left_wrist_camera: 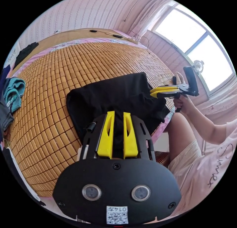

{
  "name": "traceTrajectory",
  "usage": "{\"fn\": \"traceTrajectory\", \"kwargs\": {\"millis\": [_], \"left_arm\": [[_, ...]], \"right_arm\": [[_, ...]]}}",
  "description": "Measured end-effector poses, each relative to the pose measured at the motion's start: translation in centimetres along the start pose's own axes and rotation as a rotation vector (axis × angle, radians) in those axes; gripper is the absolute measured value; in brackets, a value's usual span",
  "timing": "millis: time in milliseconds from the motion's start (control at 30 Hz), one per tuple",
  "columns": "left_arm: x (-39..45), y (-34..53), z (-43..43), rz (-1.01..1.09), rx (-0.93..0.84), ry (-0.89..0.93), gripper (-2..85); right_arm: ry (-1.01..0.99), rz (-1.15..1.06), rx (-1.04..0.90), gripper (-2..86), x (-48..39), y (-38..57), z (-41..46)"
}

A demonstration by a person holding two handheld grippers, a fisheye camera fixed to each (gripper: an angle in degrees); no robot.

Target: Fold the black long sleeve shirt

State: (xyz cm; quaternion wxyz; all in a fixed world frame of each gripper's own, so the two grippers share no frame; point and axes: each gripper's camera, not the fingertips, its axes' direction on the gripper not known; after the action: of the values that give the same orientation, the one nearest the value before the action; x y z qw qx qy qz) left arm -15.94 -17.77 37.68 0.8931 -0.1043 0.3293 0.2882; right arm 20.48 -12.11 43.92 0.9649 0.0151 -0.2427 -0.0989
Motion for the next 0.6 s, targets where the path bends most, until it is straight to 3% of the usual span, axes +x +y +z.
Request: {"fn": "traceTrajectory", "kwargs": {"millis": [100, 233, 367, 500, 600], "left_arm": [[0.0, -1.1, 4.1, -0.019, -0.141, -0.009, 7.9], [0.5, 0.5, 2.3, 0.022, -0.058, 0.06, 2.3], [2.7, 5.2, -0.9, 0.134, 0.005, 0.178, 1.8], [3.7, 9.6, -1.4, 0.126, -0.053, 0.217, 3.6], [4.5, 11.6, -1.9, 0.11, -0.075, 0.135, 3.9]], "right_arm": [[-0.007, -0.02, -0.08, 5.8, -0.9, -1.1, 2.8], [-0.096, -0.046, 0.041, 2.1, -1.5, 0.2, 0.2], [-0.215, -0.229, 0.087, 0.9, -4.3, 3.8, -3.3], [-0.135, -0.308, -0.075, 0.6, -6.8, 6.8, -2.8], [-0.072, -0.331, -0.106, 0.3, -8.3, 6.5, -2.8]]}}
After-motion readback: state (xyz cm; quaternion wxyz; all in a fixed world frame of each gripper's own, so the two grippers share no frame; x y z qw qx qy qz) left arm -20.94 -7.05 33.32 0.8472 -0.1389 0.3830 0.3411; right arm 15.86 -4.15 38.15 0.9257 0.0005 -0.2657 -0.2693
